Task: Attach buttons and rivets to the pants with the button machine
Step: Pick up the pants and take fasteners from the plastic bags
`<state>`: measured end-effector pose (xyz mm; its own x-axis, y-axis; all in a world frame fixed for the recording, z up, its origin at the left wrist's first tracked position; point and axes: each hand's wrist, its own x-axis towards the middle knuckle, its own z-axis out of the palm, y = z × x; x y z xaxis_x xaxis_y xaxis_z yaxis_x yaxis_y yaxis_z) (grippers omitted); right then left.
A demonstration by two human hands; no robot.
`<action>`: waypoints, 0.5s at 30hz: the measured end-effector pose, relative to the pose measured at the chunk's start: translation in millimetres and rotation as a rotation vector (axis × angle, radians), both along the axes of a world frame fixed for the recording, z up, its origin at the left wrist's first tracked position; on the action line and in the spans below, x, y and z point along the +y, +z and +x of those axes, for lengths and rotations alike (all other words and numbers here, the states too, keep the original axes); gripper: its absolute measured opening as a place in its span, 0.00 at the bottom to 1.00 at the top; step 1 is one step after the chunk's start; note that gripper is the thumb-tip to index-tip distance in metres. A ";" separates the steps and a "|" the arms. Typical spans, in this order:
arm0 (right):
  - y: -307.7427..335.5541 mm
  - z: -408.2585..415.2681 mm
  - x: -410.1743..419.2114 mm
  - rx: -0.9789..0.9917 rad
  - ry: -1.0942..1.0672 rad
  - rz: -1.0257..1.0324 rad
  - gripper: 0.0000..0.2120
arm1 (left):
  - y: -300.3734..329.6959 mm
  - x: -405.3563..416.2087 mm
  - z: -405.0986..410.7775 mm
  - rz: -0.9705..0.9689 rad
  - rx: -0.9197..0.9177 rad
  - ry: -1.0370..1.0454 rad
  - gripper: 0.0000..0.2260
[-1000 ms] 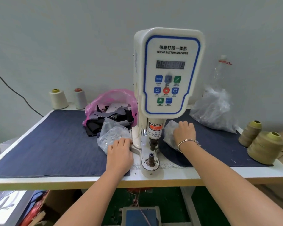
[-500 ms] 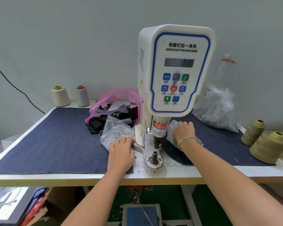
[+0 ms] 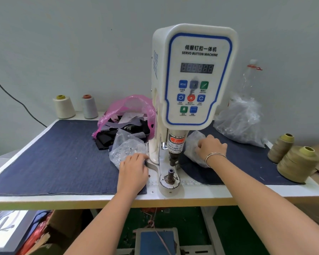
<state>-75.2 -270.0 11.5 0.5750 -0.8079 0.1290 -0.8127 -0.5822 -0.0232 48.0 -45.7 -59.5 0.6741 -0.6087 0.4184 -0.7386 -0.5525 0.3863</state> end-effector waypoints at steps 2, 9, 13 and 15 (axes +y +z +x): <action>11.3 -9.9 4.0 -0.221 -0.021 0.113 0.10 | 0.6 0.5 -0.3 -0.002 0.005 -0.001 0.12; 32.7 -53.4 69.1 -1.119 0.011 0.829 0.06 | 1.0 0.2 -0.7 -0.008 0.002 0.002 0.12; 9.5 -56.5 119.3 -1.103 -0.092 1.562 0.04 | 0.6 1.0 -0.8 -0.007 -0.004 0.000 0.11; 3.3 -50.6 128.7 -1.114 -0.095 1.622 0.05 | 0.6 1.9 -0.9 -0.011 -0.005 -0.005 0.11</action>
